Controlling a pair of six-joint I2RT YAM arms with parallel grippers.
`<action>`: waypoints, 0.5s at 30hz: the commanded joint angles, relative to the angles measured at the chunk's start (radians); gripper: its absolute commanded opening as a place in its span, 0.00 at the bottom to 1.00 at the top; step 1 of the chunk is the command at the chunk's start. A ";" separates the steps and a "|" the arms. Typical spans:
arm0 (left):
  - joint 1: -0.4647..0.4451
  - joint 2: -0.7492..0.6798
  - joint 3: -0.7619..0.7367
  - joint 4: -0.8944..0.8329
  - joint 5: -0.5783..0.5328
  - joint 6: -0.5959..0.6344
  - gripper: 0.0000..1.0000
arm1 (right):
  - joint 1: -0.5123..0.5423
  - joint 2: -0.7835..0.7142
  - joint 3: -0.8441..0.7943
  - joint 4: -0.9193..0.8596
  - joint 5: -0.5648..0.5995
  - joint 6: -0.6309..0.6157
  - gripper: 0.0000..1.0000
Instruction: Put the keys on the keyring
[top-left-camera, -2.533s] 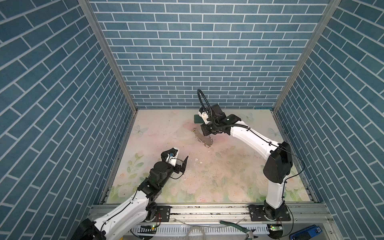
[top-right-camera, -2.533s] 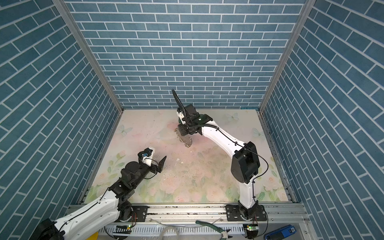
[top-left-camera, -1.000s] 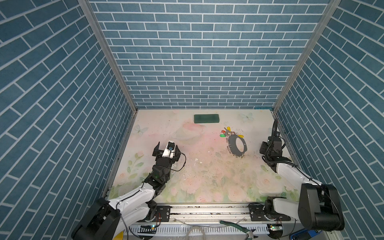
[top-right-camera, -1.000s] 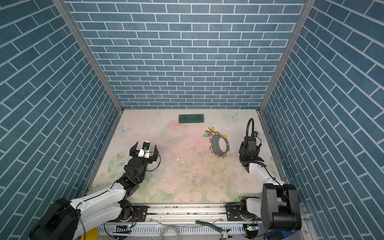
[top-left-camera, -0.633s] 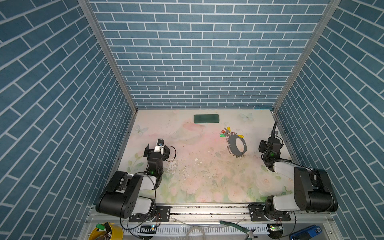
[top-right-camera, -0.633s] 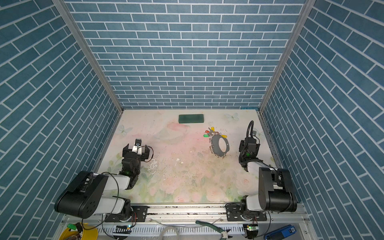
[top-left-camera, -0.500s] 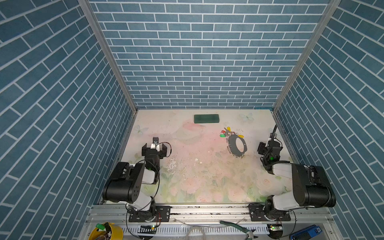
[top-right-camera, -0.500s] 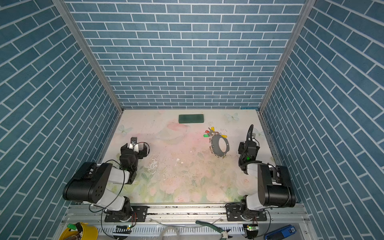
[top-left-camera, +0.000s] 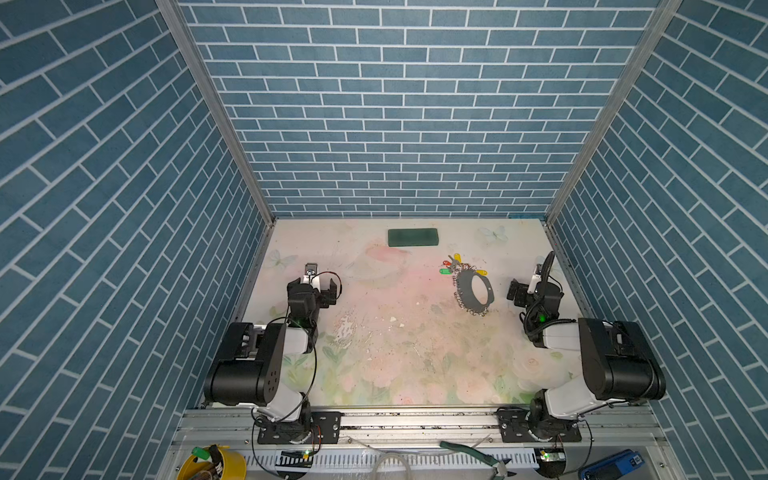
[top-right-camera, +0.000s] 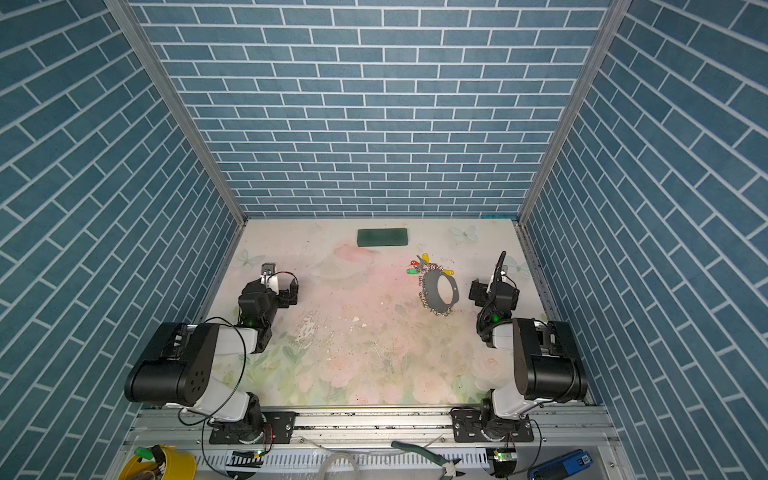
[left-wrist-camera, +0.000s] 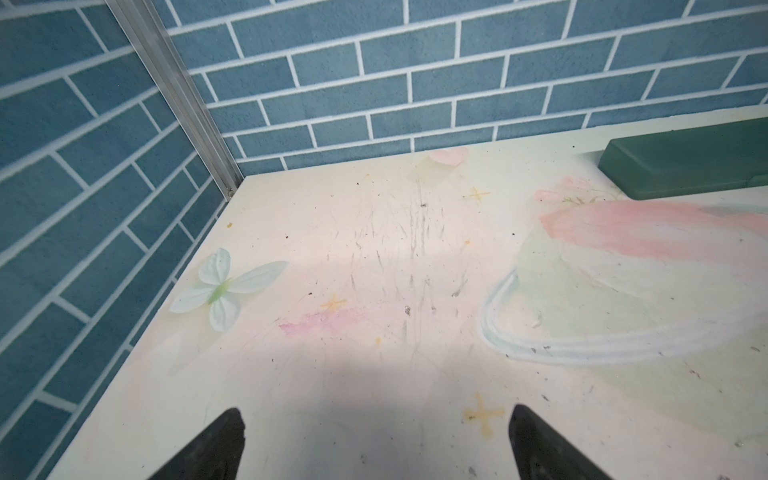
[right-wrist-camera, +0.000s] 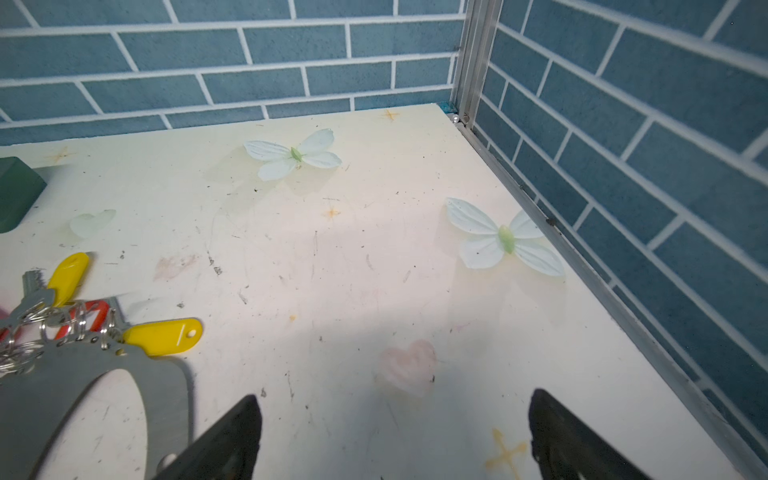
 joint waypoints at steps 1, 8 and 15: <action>0.000 0.002 0.019 -0.029 0.016 0.002 1.00 | -0.004 0.001 -0.005 0.026 -0.006 -0.020 0.99; 0.004 0.004 0.027 -0.041 0.020 -0.006 1.00 | -0.003 0.001 -0.007 0.028 -0.006 -0.021 0.99; 0.009 0.004 0.028 -0.043 0.029 -0.010 1.00 | -0.003 0.000 -0.007 0.029 -0.005 -0.022 0.99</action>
